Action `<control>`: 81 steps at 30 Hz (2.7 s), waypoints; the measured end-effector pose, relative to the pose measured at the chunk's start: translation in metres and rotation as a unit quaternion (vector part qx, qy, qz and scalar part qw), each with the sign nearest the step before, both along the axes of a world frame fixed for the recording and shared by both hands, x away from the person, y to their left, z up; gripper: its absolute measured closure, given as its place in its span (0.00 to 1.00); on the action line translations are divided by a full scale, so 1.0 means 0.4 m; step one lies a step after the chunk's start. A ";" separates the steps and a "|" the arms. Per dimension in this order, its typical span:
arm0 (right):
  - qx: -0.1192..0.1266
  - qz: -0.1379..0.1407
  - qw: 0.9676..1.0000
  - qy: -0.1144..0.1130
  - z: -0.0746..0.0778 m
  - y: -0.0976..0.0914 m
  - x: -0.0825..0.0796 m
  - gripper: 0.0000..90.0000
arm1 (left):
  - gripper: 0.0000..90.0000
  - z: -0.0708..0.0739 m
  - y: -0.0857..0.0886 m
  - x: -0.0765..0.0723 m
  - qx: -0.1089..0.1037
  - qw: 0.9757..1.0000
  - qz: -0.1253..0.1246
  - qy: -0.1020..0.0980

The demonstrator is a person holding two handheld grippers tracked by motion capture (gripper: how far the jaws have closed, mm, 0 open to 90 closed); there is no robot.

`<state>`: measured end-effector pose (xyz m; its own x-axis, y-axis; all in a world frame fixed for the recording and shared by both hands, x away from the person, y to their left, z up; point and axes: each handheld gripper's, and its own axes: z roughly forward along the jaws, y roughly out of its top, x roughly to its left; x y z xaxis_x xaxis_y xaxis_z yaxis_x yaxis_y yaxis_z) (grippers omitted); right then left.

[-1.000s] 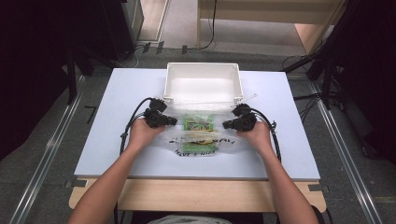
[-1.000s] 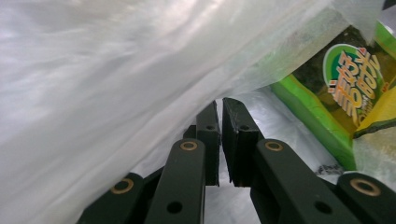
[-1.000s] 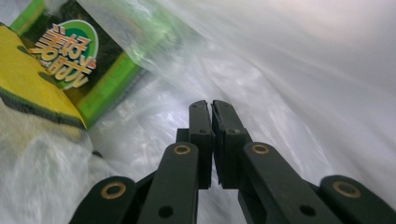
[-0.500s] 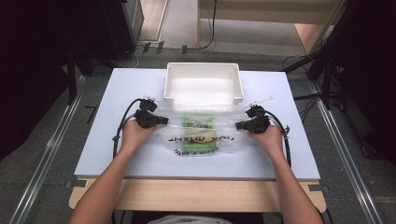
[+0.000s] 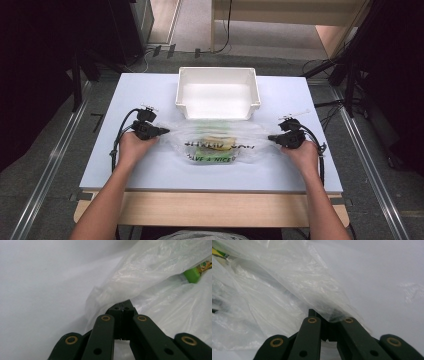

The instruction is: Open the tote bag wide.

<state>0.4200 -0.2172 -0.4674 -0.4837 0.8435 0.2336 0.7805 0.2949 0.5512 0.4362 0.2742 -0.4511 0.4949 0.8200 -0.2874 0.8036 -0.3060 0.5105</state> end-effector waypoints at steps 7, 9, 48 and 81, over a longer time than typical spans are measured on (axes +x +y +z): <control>0.001 -0.011 1.000 0.002 -0.001 -0.017 -0.010 1.00 | 1.00 -0.001 0.010 -0.005 -0.004 1.000 0.004 -0.001; 0.006 -0.012 1.000 0.003 -0.002 -0.023 -0.011 1.00 | 1.00 -0.002 0.013 -0.007 -0.005 1.000 0.006 -0.002; 0.021 0.038 0.999 -0.032 0.078 0.044 -0.028 1.00 | 1.00 0.048 -0.019 -0.028 -0.014 1.000 -0.020 -0.019; 0.051 0.125 0.990 -0.051 0.173 0.330 0.070 1.00 | 1.00 0.063 -0.171 -0.030 -0.035 0.996 -0.084 0.000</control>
